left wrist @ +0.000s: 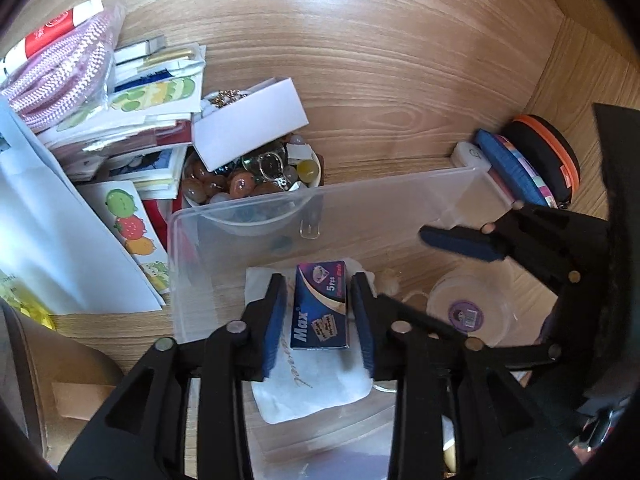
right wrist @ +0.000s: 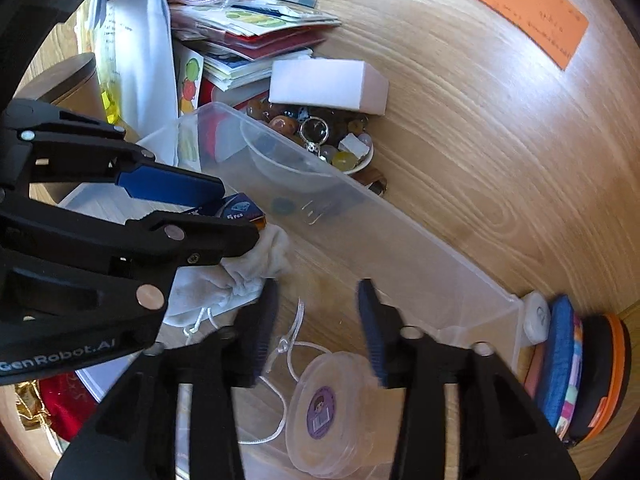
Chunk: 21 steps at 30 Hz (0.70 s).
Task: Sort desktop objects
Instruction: 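Carry the staple box and shell into the clear box and release both, then withdraw both grippers from the box back toward the desk items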
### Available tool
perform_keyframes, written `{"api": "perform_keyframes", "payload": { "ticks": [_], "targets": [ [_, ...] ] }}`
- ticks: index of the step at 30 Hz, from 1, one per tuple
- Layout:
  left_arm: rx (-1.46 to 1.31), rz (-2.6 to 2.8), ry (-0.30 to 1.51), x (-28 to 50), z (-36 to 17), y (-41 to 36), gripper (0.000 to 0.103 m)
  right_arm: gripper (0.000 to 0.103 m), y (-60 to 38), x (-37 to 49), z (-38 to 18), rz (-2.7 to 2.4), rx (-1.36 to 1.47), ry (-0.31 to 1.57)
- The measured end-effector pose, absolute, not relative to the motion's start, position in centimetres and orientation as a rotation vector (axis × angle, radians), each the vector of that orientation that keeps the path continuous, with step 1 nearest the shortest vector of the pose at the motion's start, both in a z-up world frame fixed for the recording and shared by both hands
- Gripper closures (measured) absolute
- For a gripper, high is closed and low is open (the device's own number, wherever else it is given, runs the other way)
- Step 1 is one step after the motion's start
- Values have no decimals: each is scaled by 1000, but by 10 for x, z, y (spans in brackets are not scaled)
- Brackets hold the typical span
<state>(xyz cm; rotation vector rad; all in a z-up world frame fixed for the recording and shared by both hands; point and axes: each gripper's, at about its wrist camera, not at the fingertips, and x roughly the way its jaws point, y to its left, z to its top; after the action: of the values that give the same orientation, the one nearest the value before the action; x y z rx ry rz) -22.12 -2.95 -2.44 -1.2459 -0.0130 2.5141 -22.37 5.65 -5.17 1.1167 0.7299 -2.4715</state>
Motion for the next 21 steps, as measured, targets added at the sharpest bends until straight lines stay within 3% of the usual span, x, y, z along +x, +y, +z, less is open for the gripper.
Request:
{"api": "perform_keyframes", "payload": {
  "ticks": [6,11,17,21],
  "targets": [
    [-1241,2516,-16,-219,-20,-30,65,47,60,-214,-48,-2507,1066,775],
    [-1204,2546,7,-210,-11,-31,44,47,62,-210,-45,-2540,1041,786],
    [-1169,2574,22,-195,3,-31,30,39,78,-203,-34,-2582,1028,733],
    [-1146,2596,23,-183,12,-34,27,36,85,-178,-20,-2611,995,696]
  ]
}}
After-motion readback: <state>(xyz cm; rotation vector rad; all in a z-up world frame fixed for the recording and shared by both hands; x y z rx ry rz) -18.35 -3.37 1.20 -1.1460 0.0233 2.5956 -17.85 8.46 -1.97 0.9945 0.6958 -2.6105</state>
